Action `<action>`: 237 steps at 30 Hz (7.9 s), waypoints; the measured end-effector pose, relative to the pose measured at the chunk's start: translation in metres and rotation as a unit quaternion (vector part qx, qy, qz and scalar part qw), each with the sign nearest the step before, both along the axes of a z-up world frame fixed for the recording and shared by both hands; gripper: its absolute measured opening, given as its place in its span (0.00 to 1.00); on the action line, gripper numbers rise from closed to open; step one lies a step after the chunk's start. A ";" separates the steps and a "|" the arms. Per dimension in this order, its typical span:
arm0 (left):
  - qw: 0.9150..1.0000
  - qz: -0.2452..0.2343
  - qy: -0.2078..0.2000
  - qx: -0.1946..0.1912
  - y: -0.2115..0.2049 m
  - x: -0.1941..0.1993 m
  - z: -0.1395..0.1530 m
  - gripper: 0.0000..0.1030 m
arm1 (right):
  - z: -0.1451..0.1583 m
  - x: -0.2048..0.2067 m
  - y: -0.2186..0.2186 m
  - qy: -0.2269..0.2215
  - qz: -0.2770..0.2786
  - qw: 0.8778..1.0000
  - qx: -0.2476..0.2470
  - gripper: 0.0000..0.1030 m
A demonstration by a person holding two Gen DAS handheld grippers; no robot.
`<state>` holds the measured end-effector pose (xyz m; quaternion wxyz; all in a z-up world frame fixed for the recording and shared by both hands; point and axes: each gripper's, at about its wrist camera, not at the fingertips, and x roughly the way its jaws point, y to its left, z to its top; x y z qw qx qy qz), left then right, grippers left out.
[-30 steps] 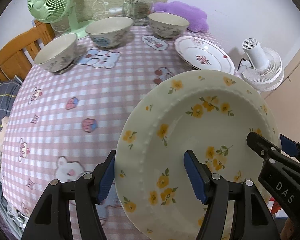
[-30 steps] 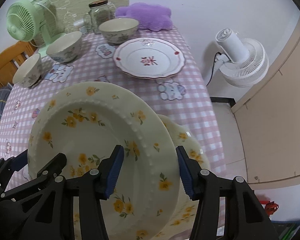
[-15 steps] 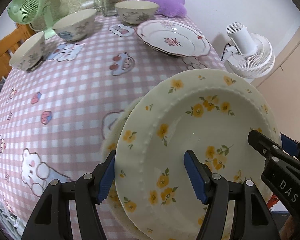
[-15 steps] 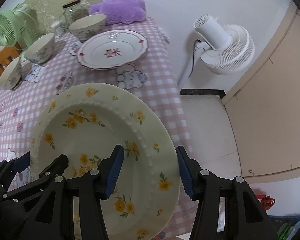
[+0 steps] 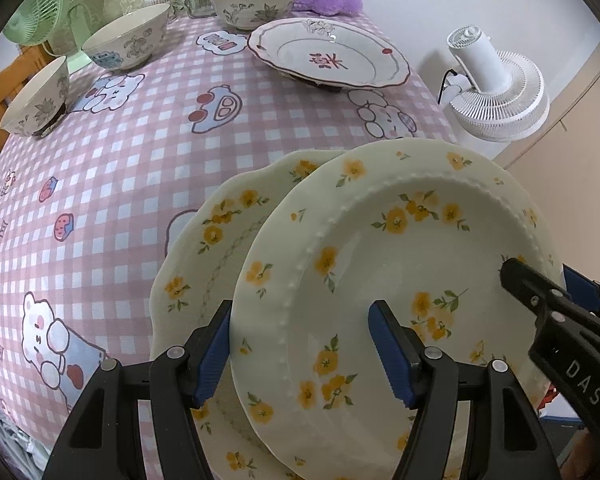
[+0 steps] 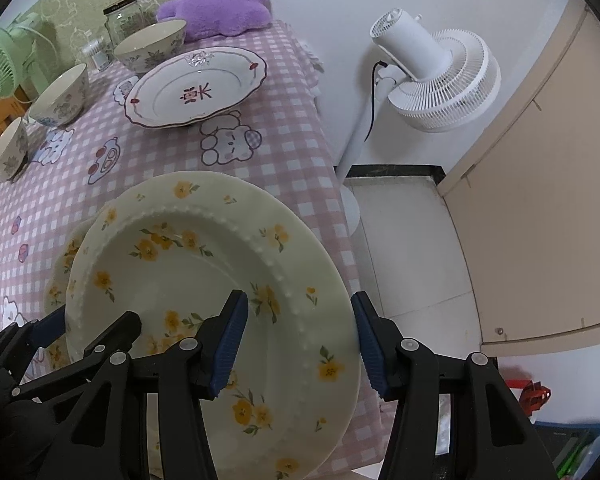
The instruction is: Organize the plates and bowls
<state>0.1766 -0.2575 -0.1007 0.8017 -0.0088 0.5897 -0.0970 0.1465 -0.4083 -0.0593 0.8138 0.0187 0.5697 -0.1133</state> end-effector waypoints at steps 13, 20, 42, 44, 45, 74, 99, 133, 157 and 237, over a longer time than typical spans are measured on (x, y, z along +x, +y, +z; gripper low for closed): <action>0.999 -0.003 -0.032 0.043 -0.006 -0.001 -0.001 0.68 | -0.004 0.001 0.001 0.004 0.004 1.000 -0.008 0.48; 0.996 -0.010 -0.049 0.068 -0.010 -0.003 0.001 0.68 | -0.006 -0.001 0.002 0.004 0.006 1.000 -0.010 0.46; 0.997 0.001 -0.045 0.067 0.012 -0.009 0.019 0.77 | -0.021 0.006 0.018 0.026 0.038 0.999 0.027 0.40; 0.997 0.006 -0.044 0.065 0.013 -0.009 0.020 0.77 | -0.023 0.008 0.022 0.029 0.045 0.998 0.020 0.41; 0.997 0.007 -0.044 0.065 0.014 -0.009 0.020 0.77 | -0.023 0.008 0.023 0.030 0.046 0.998 0.018 0.41; 0.995 -0.015 -0.095 0.018 0.061 0.023 0.088 0.89 | 0.072 0.023 0.067 -0.102 0.006 0.993 0.054 0.78; 0.991 0.046 -0.112 0.056 -0.010 0.194 0.045 0.83 | 0.027 0.212 0.006 -0.109 0.068 0.991 0.046 0.78; 0.995 0.056 -0.063 0.055 -0.005 0.237 -0.011 0.59 | -0.037 0.270 0.008 -0.049 0.073 0.993 0.084 0.56; 0.988 0.146 -0.036 0.044 0.111 0.168 -0.014 0.56 | -0.038 0.219 0.119 -0.016 0.154 0.980 0.122 0.51; 0.996 0.076 -0.033 0.042 -0.007 -0.013 0.021 0.57 | 0.002 0.006 0.018 -0.022 0.091 0.995 0.035 0.45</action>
